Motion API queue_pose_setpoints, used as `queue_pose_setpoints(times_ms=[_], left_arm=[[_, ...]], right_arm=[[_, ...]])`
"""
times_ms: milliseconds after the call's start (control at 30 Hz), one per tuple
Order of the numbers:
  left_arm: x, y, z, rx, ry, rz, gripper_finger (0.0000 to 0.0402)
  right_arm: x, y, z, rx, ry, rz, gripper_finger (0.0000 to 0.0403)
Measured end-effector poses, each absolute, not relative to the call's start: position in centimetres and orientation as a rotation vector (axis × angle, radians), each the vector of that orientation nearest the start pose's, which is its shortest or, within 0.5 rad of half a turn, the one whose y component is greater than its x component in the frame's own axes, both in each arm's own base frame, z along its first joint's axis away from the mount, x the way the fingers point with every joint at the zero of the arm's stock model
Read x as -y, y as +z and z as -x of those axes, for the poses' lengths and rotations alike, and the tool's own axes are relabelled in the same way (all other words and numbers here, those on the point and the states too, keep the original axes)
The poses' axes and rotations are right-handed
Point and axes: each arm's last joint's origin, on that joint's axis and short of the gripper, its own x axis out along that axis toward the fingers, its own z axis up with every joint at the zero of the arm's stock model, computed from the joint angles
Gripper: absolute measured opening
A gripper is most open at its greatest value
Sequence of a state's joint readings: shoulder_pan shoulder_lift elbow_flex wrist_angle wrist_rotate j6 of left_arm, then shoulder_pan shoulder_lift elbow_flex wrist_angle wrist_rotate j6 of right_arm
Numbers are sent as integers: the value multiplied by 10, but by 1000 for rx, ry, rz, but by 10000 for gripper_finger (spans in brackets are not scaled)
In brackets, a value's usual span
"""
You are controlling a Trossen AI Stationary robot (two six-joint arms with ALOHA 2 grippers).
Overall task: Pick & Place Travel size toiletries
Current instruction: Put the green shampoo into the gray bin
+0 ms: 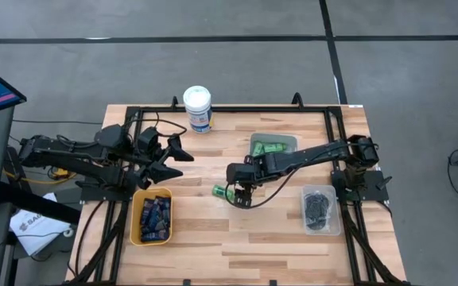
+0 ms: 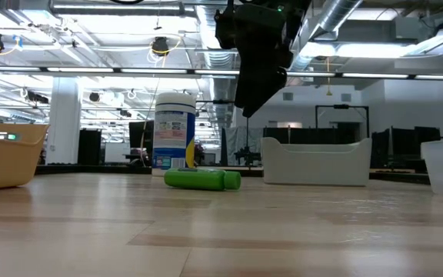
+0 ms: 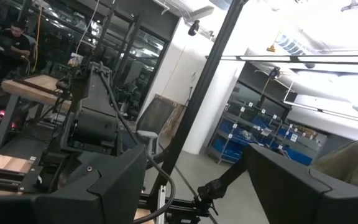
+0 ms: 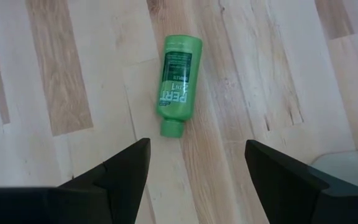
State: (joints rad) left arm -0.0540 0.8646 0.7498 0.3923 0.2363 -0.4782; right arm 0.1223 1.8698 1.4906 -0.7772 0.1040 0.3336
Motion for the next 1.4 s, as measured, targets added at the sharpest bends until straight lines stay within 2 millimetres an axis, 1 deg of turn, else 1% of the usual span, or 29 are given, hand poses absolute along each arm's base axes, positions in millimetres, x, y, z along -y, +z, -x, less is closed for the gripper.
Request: queue_pose_setpoints(times_ms=[433,833,1400], left_arm=[[17,363,-190,214,-352,445,270],[17,363,-190,217,-352,444,270],[17,363,-190,216,-350,429,270]], right_arm=[[-45,233,-384,-1133,-192,-194,255],[-50,233,-383,-1135,-181,-187,255],[-50,233,-384,-1123,-179,-189,255]])
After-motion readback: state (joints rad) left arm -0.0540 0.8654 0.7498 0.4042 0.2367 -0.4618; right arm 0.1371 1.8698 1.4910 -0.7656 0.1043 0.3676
